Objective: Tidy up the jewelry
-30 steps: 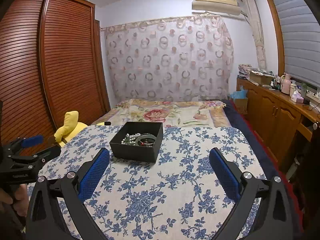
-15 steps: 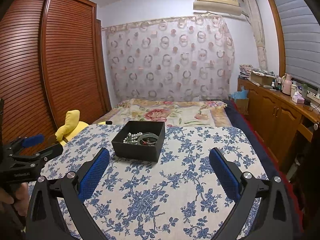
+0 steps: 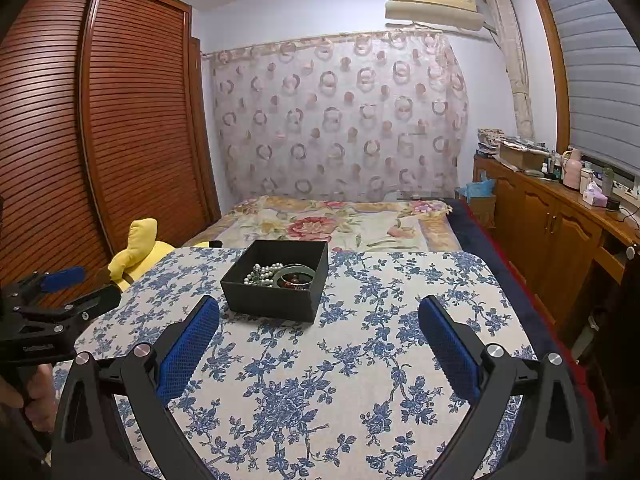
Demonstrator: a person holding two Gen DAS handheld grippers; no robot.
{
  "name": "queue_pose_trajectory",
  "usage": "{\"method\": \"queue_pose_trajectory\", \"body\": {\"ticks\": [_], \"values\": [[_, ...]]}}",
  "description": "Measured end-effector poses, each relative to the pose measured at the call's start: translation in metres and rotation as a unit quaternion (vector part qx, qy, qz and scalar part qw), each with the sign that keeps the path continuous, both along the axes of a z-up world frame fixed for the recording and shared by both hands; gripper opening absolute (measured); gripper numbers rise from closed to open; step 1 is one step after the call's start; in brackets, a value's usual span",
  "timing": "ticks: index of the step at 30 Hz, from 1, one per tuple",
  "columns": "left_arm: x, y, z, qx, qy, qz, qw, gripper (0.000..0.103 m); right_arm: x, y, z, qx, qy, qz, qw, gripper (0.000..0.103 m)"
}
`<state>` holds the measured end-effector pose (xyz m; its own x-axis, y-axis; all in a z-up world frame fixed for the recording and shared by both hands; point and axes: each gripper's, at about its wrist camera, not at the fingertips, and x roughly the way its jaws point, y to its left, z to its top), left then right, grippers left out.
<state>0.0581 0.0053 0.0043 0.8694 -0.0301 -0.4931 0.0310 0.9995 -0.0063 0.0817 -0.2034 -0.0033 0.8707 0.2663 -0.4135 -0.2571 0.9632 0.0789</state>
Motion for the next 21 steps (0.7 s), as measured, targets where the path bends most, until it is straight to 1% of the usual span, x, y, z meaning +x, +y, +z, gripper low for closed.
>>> {"method": "queue_pose_trajectory", "body": {"ticks": [21], "values": [[-0.0012, -0.0011, 0.0016, 0.000, 0.001, -0.002, 1.0000, 0.095, -0.0001, -0.0002, -0.0023, 0.000, 0.002, 0.001, 1.000, 0.100]]}}
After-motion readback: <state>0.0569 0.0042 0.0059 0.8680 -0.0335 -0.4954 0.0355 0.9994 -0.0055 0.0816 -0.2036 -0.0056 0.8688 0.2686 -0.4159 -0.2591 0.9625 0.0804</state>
